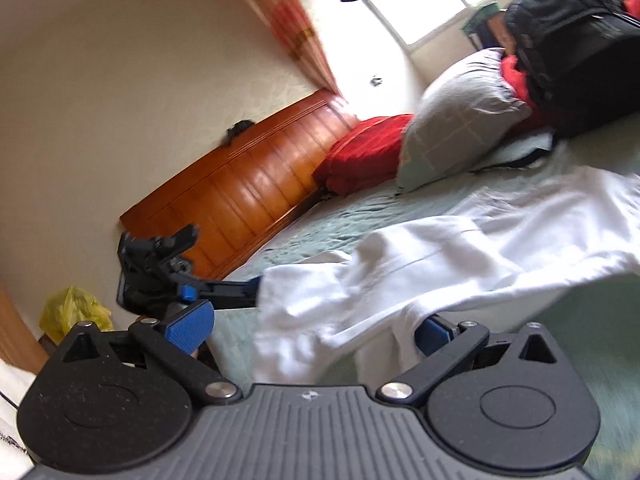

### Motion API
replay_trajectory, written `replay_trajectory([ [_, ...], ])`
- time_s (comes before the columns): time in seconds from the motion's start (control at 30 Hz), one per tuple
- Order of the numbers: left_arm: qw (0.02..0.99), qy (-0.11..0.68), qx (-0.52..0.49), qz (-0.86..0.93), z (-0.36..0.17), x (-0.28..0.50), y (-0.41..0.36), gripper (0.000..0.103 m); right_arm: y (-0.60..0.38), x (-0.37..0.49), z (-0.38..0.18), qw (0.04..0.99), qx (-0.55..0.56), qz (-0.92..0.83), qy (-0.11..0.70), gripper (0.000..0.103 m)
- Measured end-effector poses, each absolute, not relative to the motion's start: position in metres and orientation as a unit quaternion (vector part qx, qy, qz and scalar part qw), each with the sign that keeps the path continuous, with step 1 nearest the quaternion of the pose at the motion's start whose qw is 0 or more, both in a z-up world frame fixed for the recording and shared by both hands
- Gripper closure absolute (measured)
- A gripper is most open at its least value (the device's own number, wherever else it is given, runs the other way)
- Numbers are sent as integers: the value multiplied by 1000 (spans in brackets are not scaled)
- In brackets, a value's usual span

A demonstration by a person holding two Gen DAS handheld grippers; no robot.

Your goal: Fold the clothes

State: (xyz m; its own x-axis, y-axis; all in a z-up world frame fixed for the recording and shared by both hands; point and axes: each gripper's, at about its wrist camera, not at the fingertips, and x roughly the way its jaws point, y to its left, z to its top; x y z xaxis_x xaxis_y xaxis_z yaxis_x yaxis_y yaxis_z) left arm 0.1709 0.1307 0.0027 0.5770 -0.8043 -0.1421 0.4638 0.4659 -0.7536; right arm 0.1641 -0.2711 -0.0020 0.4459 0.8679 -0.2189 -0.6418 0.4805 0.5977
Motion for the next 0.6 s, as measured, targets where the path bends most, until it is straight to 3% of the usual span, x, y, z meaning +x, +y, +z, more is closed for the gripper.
replay_trajectory([
  [0.37, 836, 341, -320, -287, -50, 138, 158, 1, -310, 137, -64, 835, 256, 344, 345, 0],
  [0.6, 835, 365, -303, -279, -88, 136, 137, 1, -303, 143, -85, 845, 224, 341, 347, 0],
])
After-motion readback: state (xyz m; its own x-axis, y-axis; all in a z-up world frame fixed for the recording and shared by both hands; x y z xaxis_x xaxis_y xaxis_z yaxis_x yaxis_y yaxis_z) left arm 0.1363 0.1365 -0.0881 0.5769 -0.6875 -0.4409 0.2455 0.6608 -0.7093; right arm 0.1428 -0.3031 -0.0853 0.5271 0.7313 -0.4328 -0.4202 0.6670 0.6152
